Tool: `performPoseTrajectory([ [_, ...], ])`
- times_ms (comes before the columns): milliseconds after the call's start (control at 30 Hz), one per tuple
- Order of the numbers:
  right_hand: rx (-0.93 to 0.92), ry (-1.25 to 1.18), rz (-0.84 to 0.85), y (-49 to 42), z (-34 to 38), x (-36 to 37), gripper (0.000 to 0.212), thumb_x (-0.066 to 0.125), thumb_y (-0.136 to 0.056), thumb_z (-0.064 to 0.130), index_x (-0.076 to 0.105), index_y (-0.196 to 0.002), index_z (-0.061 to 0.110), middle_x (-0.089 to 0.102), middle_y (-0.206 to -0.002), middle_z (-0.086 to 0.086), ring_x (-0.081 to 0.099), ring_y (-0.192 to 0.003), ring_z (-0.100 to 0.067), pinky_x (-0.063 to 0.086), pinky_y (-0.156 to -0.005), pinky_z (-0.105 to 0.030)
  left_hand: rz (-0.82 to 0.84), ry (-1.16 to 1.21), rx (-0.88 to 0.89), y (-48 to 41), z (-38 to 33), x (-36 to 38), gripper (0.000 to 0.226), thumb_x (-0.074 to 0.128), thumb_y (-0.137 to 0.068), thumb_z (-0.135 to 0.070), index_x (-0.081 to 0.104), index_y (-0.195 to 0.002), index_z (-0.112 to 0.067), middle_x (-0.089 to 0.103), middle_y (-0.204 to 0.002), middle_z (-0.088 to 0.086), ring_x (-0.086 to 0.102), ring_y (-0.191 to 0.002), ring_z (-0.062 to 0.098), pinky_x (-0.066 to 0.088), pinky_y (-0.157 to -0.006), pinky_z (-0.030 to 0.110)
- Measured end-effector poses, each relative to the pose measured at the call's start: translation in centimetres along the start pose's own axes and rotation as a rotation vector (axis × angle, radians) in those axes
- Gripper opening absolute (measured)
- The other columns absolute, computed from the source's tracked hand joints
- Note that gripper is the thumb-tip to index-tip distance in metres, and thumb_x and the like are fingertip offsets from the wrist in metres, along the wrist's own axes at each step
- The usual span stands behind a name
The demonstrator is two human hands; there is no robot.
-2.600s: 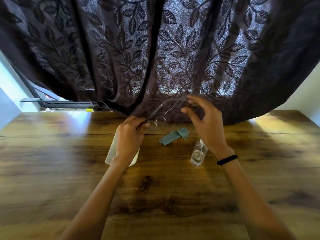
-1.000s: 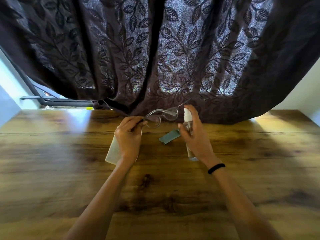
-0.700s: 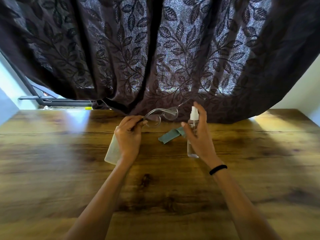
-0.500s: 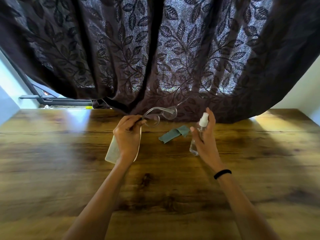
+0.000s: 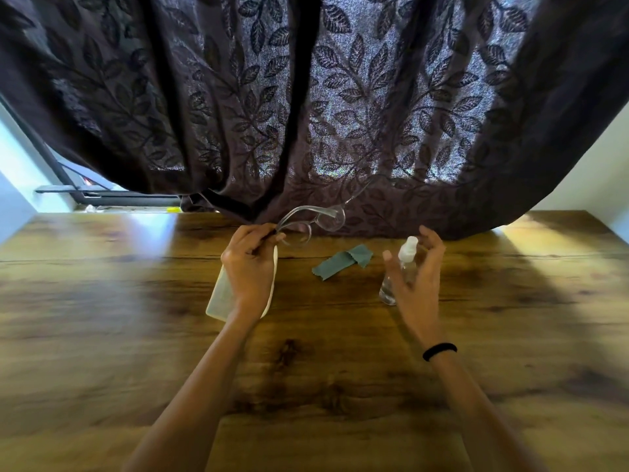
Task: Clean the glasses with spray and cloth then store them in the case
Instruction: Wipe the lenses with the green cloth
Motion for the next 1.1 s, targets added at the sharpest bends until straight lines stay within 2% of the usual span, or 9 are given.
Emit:
performPoseTrajectory([
  [33,-0.069,0.058,-0.068,-0.1,0.8,-0.1,0.055,0.06,-0.086,0.026,0.029,-0.131,0.016,0.044,-0.122,-0.002,0.051,-0.101,0.003,0.046,-0.082,-0.012,0.001,-0.002,-0.003,0.0,0.0,0.0,0.015,0.073,-0.073,-0.004,0.071,-0.087,0.001,0.064,-0.084,0.003,0.058,-0.074,0.001,0.047,-0.066,0.006],
  [133,-0.34,0.245,-0.21,-0.2,3.8,0.1,0.04,0.057,-0.088,0.011,0.038,-0.123,0.009,0.043,-0.122,-0.011,0.041,-0.115,-0.01,0.037,-0.098,-0.015,0.002,-0.008,-0.015,-0.1,0.2,0.0,0.015,0.073,-0.073,-0.002,0.07,-0.087,0.002,0.064,-0.084,0.004,0.056,-0.074,-0.002,0.045,-0.066,0.004],
  [267,-0.522,0.377,-0.048,0.0,4.8,3.2,0.021,0.05,-0.089,0.009,0.05,-0.111,0.009,0.047,-0.116,-0.014,0.04,-0.112,-0.009,0.031,-0.1,-0.01,0.004,-0.01,-0.026,-0.1,0.3,-0.1,0.016,0.073,-0.072,-0.001,0.071,-0.088,0.002,0.064,-0.084,0.005,0.057,-0.07,-0.007,0.044,-0.065,0.004],
  [333,-0.472,0.437,0.111,0.3,3.4,4.9,0.019,0.05,-0.09,0.009,0.052,-0.109,0.009,0.05,-0.116,-0.015,0.046,-0.109,-0.014,0.035,-0.097,-0.011,0.006,-0.014,-0.025,0.0,0.3,-0.1,0.017,0.073,-0.072,-0.001,0.07,-0.088,0.002,0.063,-0.084,0.003,0.056,-0.071,-0.007,0.044,-0.065,0.004],
  [467,-0.188,0.582,0.359,-0.1,-1.3,8.0,0.026,0.047,-0.094,0.016,0.048,-0.118,0.009,0.048,-0.123,-0.012,0.048,-0.112,-0.024,0.048,-0.091,-0.034,0.015,-0.032,-0.007,0.0,0.2,-0.2,0.016,0.072,-0.072,-0.002,0.071,-0.088,0.002,0.064,-0.084,0.005,0.058,-0.071,0.0,0.043,-0.067,0.003],
  [567,-0.074,0.712,0.407,-1.3,-3.3,9.5,0.035,0.047,-0.094,0.015,0.041,-0.127,0.007,0.049,-0.128,-0.016,0.042,-0.119,-0.032,0.042,-0.093,-0.037,0.008,-0.041,-0.016,-0.1,0.2,-0.4,0.015,0.074,-0.07,-0.002,0.071,-0.085,0.001,0.065,-0.082,0.004,0.058,-0.071,0.004,0.042,-0.067,0.002],
  [733,0.048,0.883,0.432,-3.0,-4.8,10.1,0.039,0.045,-0.091,0.002,0.042,-0.13,0.006,0.046,-0.133,-0.019,0.041,-0.122,-0.036,0.044,-0.092,-0.042,-0.012,-0.057,-0.007,-0.4,0.3,-1.1,0.015,0.074,-0.07,0.002,0.071,-0.084,0.001,0.064,-0.081,0.004,0.058,-0.071,0.008,0.042,-0.068,0.003],
  [933,-0.003,0.879,0.354,-4.2,-2.9,9.8,0.012,0.049,-0.088,-0.001,0.06,-0.093,0.0,0.057,-0.11,-0.018,0.058,-0.094,-0.033,0.049,-0.072,-0.038,-0.034,-0.049,-0.001,-0.4,0.4,-1.3,0.015,0.073,-0.07,0.003,0.071,-0.085,0.001,0.064,-0.082,0.004,0.059,-0.072,0.011,0.044,-0.067,0.004],
  [1100,-0.124,0.836,0.392,-4.6,0.4,9.3,0.008,0.059,-0.086,0.009,0.066,-0.086,0.006,0.065,-0.096,-0.011,0.062,-0.087,-0.027,0.045,-0.067,-0.031,-0.041,-0.067,0.004,-0.7,1.0,-1.4,0.016,0.072,-0.072,0.005,0.071,-0.087,0.001,0.063,-0.084,0.002,0.061,-0.072,0.014,0.046,-0.068,0.006],
])
Point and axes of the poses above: each hand's wrist, its own y-axis away from the middle knuckle, its own x-axis out of the palm, z = x × y, the point moved 5 cm from there along -y, towards the middle knuckle
